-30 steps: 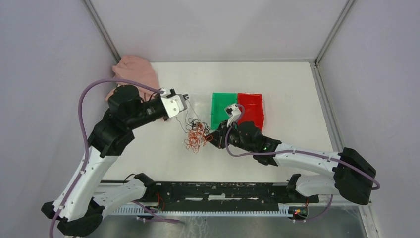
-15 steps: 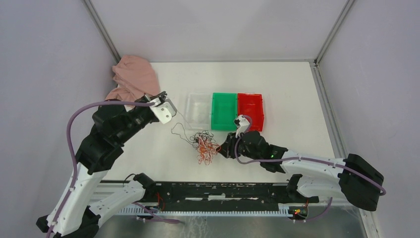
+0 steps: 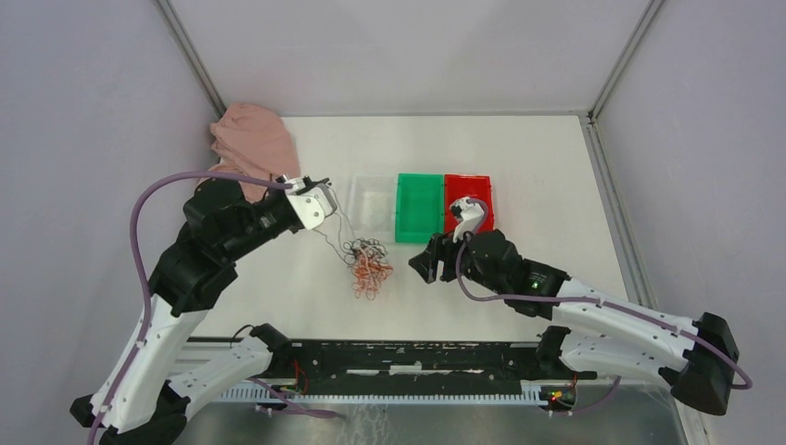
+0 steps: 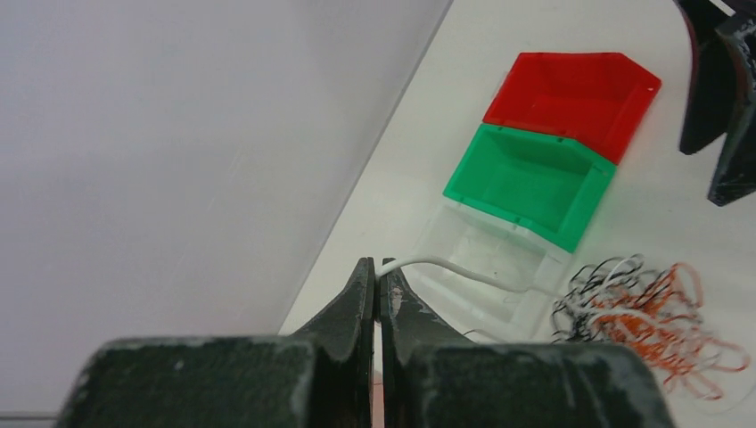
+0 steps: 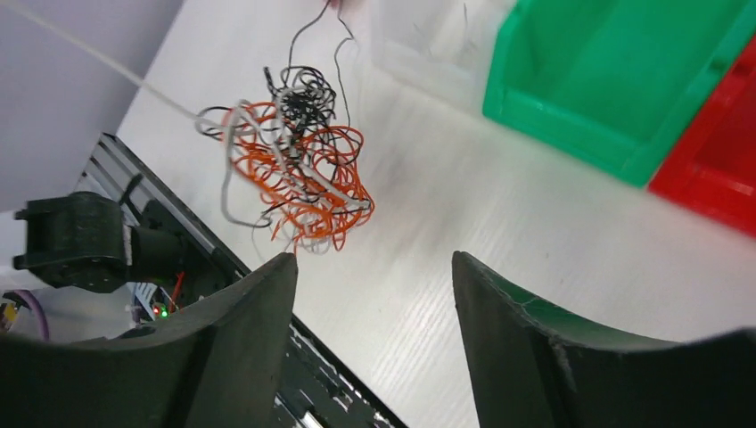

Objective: Untangle the cables
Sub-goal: Untie the cable.

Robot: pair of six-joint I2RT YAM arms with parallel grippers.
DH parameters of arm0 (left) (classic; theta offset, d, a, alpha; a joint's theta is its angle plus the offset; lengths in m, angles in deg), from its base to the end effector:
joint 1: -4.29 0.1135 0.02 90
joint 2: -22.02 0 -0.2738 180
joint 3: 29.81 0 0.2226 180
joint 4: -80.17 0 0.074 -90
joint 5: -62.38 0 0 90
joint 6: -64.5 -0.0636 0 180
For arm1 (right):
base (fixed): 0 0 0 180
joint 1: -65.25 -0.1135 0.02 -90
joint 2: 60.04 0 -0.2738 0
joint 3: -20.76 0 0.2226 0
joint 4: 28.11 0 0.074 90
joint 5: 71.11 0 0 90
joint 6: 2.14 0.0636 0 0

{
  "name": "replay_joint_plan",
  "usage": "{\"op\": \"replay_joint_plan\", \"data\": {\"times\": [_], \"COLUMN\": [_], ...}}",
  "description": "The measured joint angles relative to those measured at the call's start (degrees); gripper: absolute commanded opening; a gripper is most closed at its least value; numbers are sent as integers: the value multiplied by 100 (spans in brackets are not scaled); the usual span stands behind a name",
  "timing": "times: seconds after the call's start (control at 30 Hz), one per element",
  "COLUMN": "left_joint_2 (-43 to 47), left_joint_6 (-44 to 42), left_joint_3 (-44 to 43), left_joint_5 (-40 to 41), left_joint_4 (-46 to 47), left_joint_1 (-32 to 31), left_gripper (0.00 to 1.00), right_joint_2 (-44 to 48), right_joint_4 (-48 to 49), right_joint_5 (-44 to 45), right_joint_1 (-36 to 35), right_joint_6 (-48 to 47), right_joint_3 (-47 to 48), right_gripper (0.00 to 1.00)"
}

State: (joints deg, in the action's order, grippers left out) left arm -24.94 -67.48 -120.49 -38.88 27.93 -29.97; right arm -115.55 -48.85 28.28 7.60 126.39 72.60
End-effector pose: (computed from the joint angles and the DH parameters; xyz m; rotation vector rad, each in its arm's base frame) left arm 0.0995 -0.0828 0.4473 1.1705 1.2564 -0.0691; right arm 0.1220 0.1732 0.2684 -0.2401 2.0971 0.8951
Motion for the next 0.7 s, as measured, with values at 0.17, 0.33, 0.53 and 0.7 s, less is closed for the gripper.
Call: {"op": "replay_joint_plan", "data": {"times": [0.17,0.33,0.53,0.7], "left_joint_2": [-15,-94,-210,-214], "left_joint_6": [345,708,975,1034], "left_joint_3": [13,11,11,11], "left_joint_5": [-396,-584,-586,-634], "left_joint_4": [-15,-2,26,31], "left_joint_1": [0,0,0,0], "left_gripper": [3,3,3,3], "right_joint_2": [42,-442,-1231,-1676], "right_joint_4": [-79,317,1266,2103], "right_joint_5": [-50,-326,-918,-1333], "right_joint_1": [-13,-214,-507,-564], "right_joint_6": [-286,-407,-339,-127], "right_joint_3": [616,848,933,1106], "right_gripper": [74,64,60,59]}}
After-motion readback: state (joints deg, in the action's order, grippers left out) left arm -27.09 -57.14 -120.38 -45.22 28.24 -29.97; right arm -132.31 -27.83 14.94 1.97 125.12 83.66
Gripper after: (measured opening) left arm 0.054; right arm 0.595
